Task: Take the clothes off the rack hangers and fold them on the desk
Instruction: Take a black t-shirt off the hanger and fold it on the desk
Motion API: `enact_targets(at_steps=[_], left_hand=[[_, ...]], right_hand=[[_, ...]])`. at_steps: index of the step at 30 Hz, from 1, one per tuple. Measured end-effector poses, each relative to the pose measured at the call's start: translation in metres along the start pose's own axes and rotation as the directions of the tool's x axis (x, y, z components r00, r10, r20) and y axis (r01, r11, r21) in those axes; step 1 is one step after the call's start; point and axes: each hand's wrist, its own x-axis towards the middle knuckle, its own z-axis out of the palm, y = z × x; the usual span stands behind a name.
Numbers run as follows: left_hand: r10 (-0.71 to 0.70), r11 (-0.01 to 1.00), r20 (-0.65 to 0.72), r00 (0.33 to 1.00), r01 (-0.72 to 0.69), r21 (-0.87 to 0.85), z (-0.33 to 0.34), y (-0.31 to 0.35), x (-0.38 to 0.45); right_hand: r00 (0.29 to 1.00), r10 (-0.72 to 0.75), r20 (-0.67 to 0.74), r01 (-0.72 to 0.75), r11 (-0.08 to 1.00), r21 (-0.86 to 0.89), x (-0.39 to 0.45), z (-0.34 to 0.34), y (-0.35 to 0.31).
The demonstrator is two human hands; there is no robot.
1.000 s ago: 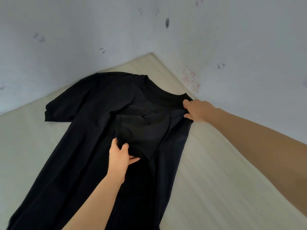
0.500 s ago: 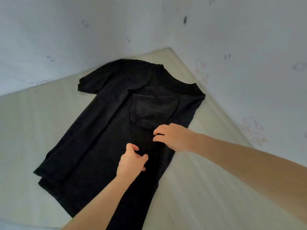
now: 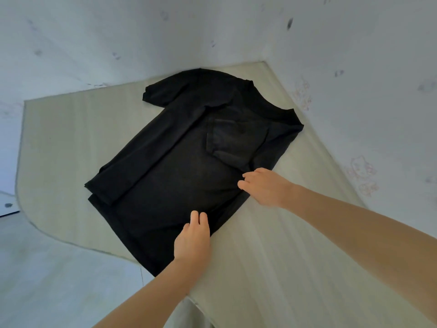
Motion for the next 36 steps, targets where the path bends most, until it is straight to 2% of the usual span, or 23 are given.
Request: enact_targets(at_steps=[3, 7, 11, 14, 21, 25, 28, 30, 31, 32, 34, 36], left_hand=[[0.017, 0.991, 0.038, 0.999, -0.012, -0.132, -0.012, -0.021, 0.005], [0.026, 0.962, 0.194, 0.981, 0.028, -0.272, -0.040, -0.059, 0.021], [-0.001, 0.953, 0.359, 0.933, 0.109, -0.282, -0.064, -0.095, 0.034], [-0.089, 0.936, 0.358, 0.930, 0.201, -0.289, -0.072, -0.122, 0.043], [-0.242, 0.952, 0.151, 0.958, 0.264, -0.155, -0.078, -0.176, 0.060], [-0.311, 0.950, -0.040, 0.950, 0.309, -0.040, -0.085, -0.205, 0.067], [-0.328, 0.943, -0.131, 0.935, 0.334, 0.019, -0.085, -0.217, 0.069], [-0.254, 0.957, -0.258, 0.932, 0.281, 0.076, -0.079, -0.217, 0.070], [-0.178, 0.967, -0.352, 0.919, 0.230, 0.110, -0.076, -0.214, 0.071], [-0.101, 0.972, -0.415, 0.904, 0.178, 0.151, -0.073, -0.209, 0.073], [0.033, 0.981, -0.451, 0.892, 0.057, 0.185, -0.066, -0.192, 0.076], [0.178, 0.983, -0.435, 0.883, -0.141, 0.118, -0.057, -0.171, 0.082]], right_hand=[[0.999, -0.049, 0.023, 0.050, 0.998, -0.042, 0.003, -0.005, 0.002], [0.992, -0.122, 0.025, 0.123, 0.991, -0.052, 0.019, -0.014, -0.002], [0.991, -0.110, 0.072, 0.109, 0.994, 0.007, 0.040, -0.026, -0.010], [0.995, -0.101, 0.003, 0.101, 0.992, -0.075, 0.054, -0.032, -0.016], [0.996, -0.084, -0.032, 0.078, 0.983, -0.164, 0.094, -0.036, -0.030], [0.990, -0.012, -0.138, -0.006, 0.992, -0.124, 0.108, -0.028, -0.034], [0.990, -0.006, -0.141, -0.001, 0.999, -0.045, 0.115, -0.018, -0.039], [0.979, -0.096, -0.180, 0.094, 0.995, -0.021, 0.119, -0.022, -0.036], [0.970, -0.089, -0.225, 0.093, 0.996, 0.011, 0.121, -0.025, -0.031], [0.964, -0.021, -0.263, 0.044, 0.996, 0.082, 0.124, -0.030, -0.023], [0.924, 0.220, -0.312, -0.135, 0.953, 0.271, 0.123, -0.037, 0.000], [0.873, 0.412, -0.260, -0.327, 0.891, 0.314, 0.120, -0.036, 0.029]])
